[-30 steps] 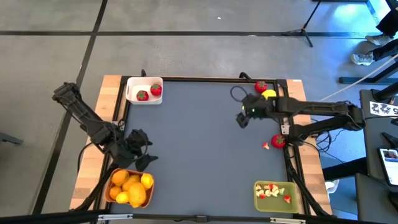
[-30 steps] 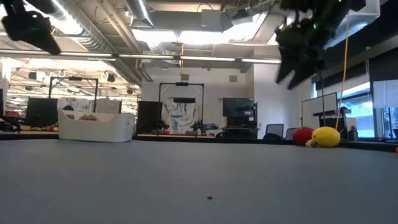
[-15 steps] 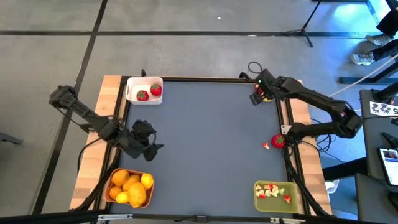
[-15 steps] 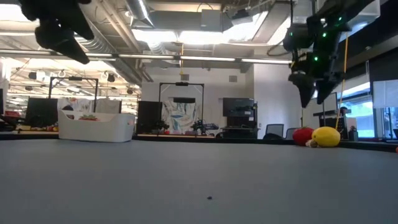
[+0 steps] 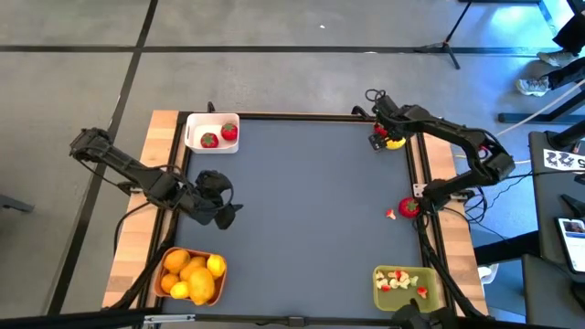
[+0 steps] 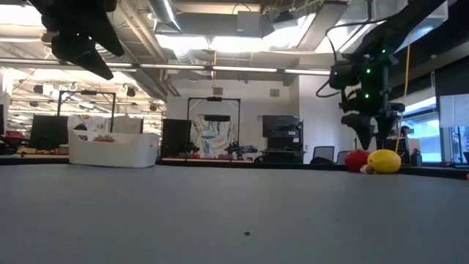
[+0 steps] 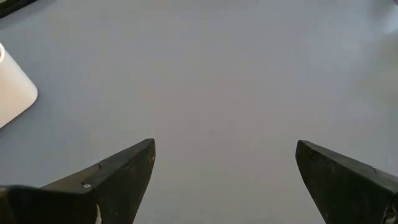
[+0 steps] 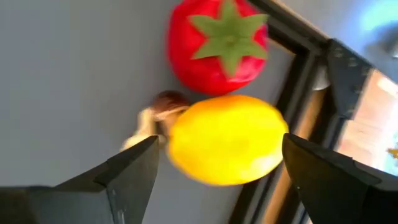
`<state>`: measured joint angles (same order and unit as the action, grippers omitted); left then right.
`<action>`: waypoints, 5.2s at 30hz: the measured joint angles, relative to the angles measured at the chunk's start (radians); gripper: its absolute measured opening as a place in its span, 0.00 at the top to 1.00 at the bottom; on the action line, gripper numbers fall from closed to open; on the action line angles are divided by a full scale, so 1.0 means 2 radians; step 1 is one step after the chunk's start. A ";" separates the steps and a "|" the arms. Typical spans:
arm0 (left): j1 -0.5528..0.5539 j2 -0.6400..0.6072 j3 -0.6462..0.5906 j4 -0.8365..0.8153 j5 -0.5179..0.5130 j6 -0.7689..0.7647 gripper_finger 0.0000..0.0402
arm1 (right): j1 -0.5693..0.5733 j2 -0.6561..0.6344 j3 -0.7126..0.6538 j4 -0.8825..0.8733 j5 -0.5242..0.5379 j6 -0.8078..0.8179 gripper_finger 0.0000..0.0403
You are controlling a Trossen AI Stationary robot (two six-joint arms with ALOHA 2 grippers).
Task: Sort produce into baskets
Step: Put the yellow lemon into the orange bin
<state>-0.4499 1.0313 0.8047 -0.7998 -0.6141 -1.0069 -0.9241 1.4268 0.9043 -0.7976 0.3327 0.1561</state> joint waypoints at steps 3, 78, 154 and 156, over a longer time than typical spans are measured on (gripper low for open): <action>0.006 0.000 0.000 0.001 0.000 0.002 0.05 | -0.001 0.019 0.000 0.004 0.009 0.001 0.17; 0.016 0.000 0.000 0.034 0.001 0.055 0.05 | 0.357 -0.012 0.054 0.021 -0.098 0.132 0.38; 0.118 0.209 0.000 0.529 -0.008 0.127 0.05 | 0.517 0.130 0.131 0.409 -0.061 0.017 0.24; 0.118 0.210 0.000 0.530 -0.001 0.131 0.08 | 0.520 0.131 0.130 0.416 -0.064 0.003 0.24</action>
<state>-0.2139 1.4507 0.8040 0.2596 -0.6161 -0.7446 0.1152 1.6887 1.1645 0.0341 0.2053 0.1614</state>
